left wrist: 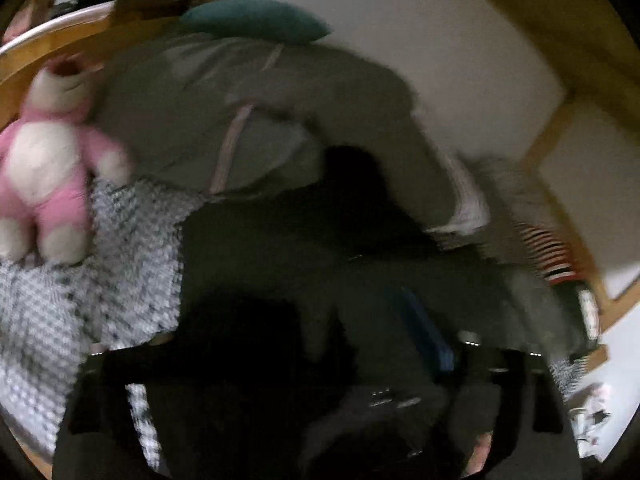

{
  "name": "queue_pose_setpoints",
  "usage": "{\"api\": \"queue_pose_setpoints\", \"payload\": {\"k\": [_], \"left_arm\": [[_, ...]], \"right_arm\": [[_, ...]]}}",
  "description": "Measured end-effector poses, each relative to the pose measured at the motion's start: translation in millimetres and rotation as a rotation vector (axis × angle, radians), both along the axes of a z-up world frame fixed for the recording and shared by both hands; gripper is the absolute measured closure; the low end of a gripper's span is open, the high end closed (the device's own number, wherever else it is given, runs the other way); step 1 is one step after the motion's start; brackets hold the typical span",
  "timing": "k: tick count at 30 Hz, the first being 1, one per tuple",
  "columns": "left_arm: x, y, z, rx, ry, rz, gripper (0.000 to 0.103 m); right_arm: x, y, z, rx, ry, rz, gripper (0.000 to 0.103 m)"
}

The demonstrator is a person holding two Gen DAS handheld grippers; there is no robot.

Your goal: Fold large clothes

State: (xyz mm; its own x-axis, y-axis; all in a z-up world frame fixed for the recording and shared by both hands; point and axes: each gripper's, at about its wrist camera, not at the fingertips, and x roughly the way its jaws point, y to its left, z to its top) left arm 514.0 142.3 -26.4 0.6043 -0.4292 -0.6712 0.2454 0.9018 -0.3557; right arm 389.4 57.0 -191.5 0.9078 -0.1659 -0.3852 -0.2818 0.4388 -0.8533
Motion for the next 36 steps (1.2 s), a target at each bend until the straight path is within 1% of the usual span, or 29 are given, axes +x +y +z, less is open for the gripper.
{"api": "queue_pose_setpoints", "payload": {"k": [1,2,3,4,5,6,7,8,9,11,12,14,15,16,18,20,22,23,25,27,29,30,32,34,35,36], "left_arm": [[3,-13,-2,0.007,0.002,-0.029,0.013],[6,-25,-8,0.049,0.017,-0.049,0.013],[16,-36,-18,0.103,0.040,-0.069,0.013],[30,-44,-37,0.167,0.084,-0.081,0.013],[40,-44,-54,0.200,0.132,-0.080,0.013],[47,-41,-68,0.214,0.166,-0.078,0.013],[52,-37,-81,0.219,0.178,-0.073,0.013],[53,-34,-90,0.226,0.173,-0.061,0.013],[53,-31,-96,0.227,0.161,-0.054,0.013],[49,-29,-106,0.233,0.125,-0.036,0.013],[45,-31,-111,0.256,0.095,-0.019,0.013],[42,-37,-119,0.305,0.050,0.008,0.013],[40,-39,-124,0.326,0.030,0.024,0.013],[39,-42,-127,0.345,0.012,0.035,0.012],[35,-45,-132,0.376,-0.014,0.043,0.012],[32,-46,-136,0.397,-0.039,0.055,0.012],[30,-42,-139,0.400,-0.048,0.064,0.012],[32,-42,-138,0.404,-0.048,0.067,0.012],[31,-44,-140,0.426,-0.050,0.073,0.011],[36,-49,-143,0.445,-0.053,0.074,0.011],[39,-51,-146,0.459,-0.053,0.075,0.010],[40,-50,-146,0.461,-0.051,0.076,0.010],[41,-49,-148,0.462,-0.049,0.079,0.010],[41,-49,-149,0.468,-0.050,0.082,0.010],[41,-49,-150,0.472,-0.051,0.083,0.010],[41,-50,-150,0.477,-0.052,0.085,0.010]], "right_arm": [[2,3,-3,-0.001,0.004,-0.012,0.095],[2,6,-4,0.004,0.009,-0.030,0.093],[5,7,-2,0.029,0.006,-0.048,0.090],[5,5,1,0.063,0.016,-0.054,0.088],[-2,-1,8,0.117,0.045,-0.035,0.076],[-7,-7,12,0.154,0.064,-0.011,0.052],[-18,-17,21,0.203,0.067,0.019,0.040],[-23,-24,28,0.239,0.067,0.048,0.008],[-37,-42,43,0.331,0.091,0.100,0.003],[-41,-70,66,0.451,0.109,0.066,0.003],[-39,-81,75,0.498,0.113,0.050,0.003],[-23,-107,93,0.605,0.118,-0.029,0.003],[-5,-120,98,0.649,0.122,-0.098,0.003],[12,-134,96,0.677,0.128,-0.158,0.003],[52,-160,84,0.744,0.176,-0.302,0.003],[66,-171,68,0.775,0.228,-0.376,0.003],[86,-188,46,0.813,0.323,-0.425,0.003],[91,-187,39,0.797,0.358,-0.444,0.003],[86,-182,32,0.761,0.387,-0.457,0.003],[93,-186,26,0.767,0.431,-0.457,0.003],[89,-192,22,0.773,0.452,-0.442,0.003],[89,-193,23,0.780,0.458,-0.438,0.003],[77,-197,30,0.804,0.470,-0.433,0.003],[52,-214,50,0.858,0.438,-0.435,0.003],[45,-220,54,0.866,0.424,-0.439,0.003],[38,-228,54,0.853,0.417,-0.459,0.003]]}}
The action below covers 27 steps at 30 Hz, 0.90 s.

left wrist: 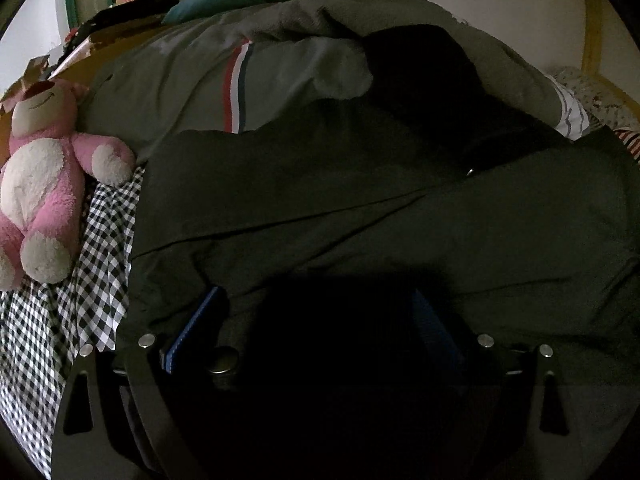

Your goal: Fold large clothes

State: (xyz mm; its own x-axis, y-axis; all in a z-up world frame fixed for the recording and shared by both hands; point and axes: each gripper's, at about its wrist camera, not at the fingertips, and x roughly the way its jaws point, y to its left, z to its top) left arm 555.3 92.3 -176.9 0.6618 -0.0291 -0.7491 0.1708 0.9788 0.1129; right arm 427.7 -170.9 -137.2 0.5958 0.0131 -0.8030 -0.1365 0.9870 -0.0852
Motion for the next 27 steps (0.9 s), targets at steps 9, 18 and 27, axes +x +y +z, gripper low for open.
{"api": "queue_pose_setpoints", "payload": {"k": [9,18,27], "left_arm": [[-40,-21,42,-0.021,0.010,0.055,0.012],[-61,-43,6,0.070,-0.024,0.144,0.005],[-59,-41,-5,0.074,-0.044,0.151,0.004]], "right_arm": [[4,-8,-50,-0.060,0.063,-0.012,0.003],[-7,-11,-39,0.002,0.018,0.004,0.004],[19,-53,-30,0.045,0.008,-0.161,0.006]]}}
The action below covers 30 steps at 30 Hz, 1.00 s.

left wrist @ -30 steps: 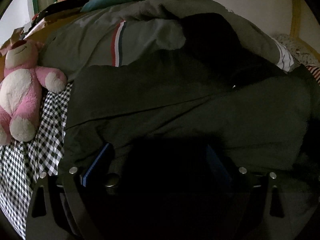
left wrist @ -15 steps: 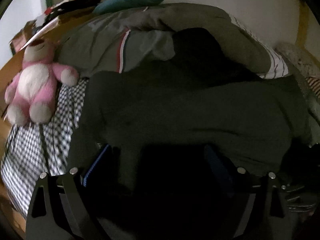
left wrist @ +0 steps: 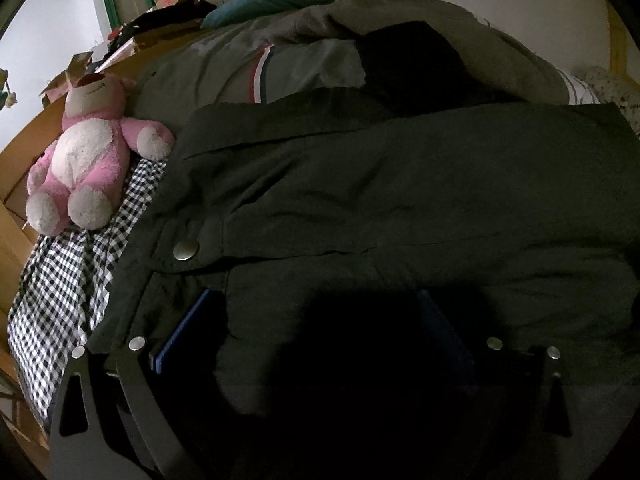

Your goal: Fold large clothes

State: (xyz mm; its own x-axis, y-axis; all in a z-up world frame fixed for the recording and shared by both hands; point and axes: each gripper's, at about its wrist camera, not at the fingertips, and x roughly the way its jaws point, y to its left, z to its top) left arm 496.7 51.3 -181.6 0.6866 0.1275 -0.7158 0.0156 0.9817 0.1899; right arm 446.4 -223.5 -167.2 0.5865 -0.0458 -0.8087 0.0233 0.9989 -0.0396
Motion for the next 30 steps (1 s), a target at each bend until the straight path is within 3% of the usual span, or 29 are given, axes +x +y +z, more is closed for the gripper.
{"api": "queue_pose_setpoints", "payload": {"k": [4,10,15,19,23,27,30], "left_arm": [[2,-1,-2,0.008,0.002,0.008,0.004],[2,-2,-3,0.020,0.002,0.010,0.004],[0,-1,0,0.013,0.006,0.011,0.005],[-28,-3,24,-0.039,0.006,-0.007,0.005],[-30,-7,5,0.009,0.043,-0.008,0.004],[-31,-11,-1,0.036,0.022,0.010,0.004],[-33,-13,-4,0.053,0.000,0.012,0.004]], "right_arm": [[7,13,-15,-0.088,-0.021,-0.001,0.005],[-19,17,12,-0.053,-0.022,0.008,0.005],[-19,12,-17,-0.050,0.019,0.032,0.005],[-21,12,-19,-0.059,0.009,0.031,0.005],[-25,13,-17,-0.059,0.002,0.027,0.005],[-42,20,1,-0.042,-0.013,0.024,0.005],[-42,23,-4,-0.045,0.020,0.035,0.005]]}}
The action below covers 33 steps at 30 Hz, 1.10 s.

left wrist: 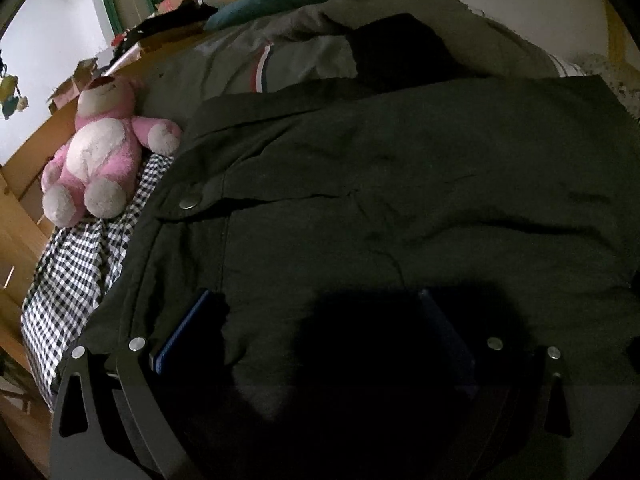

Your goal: Fold large clothes

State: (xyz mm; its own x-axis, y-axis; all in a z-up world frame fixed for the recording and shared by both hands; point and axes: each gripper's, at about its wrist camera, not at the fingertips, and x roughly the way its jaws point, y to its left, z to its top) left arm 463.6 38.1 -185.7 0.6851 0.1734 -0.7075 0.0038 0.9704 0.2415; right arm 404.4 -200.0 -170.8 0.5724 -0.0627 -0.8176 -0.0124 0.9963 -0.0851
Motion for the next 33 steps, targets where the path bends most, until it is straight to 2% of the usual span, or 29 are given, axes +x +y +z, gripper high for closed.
{"api": "queue_pose_setpoints", "payload": {"k": [6,9,11,14,17,18,20,22,23,27,31,33], "left_arm": [[4,2,0,-0.001,0.008,0.000,0.004],[5,2,4,0.002,0.023,0.000,0.004],[-8,4,17,-0.009,0.026,0.009,0.004],[-55,9,35,-0.042,0.008,0.001,0.005],[-112,14,28,-0.038,0.024,-0.009,0.005],[-135,17,17,-0.028,0.040,0.001,0.005],[-163,22,3,-0.012,0.007,-0.003,0.005],[-176,17,-7,0.063,-0.026,-0.033,0.005],[-182,16,-8,0.093,-0.040,-0.049,0.005],[-198,33,-8,0.015,-0.024,-0.028,0.005],[-219,42,-12,-0.010,-0.012,-0.027,0.005],[-230,50,-11,-0.056,-0.011,-0.033,0.005]], "right_arm": [[9,-6,-21,0.035,0.017,-0.005,0.004],[6,-6,-16,0.048,0.008,-0.013,0.004],[-4,-7,-6,0.065,-0.004,-0.024,0.004],[-34,-1,13,0.064,-0.022,-0.012,0.004],[-77,11,21,0.080,-0.024,0.035,0.004],[-94,18,17,0.071,-0.017,0.055,0.004],[-112,26,6,0.058,-0.002,0.077,0.004],[-123,29,-14,0.044,0.018,0.079,0.004],[-129,26,-20,0.054,-0.002,0.071,0.004],[-154,23,-23,0.059,-0.003,0.057,0.004],[-184,32,-24,-0.029,-0.020,0.074,0.004],[-197,31,-25,-0.024,-0.014,0.057,0.004]]}}
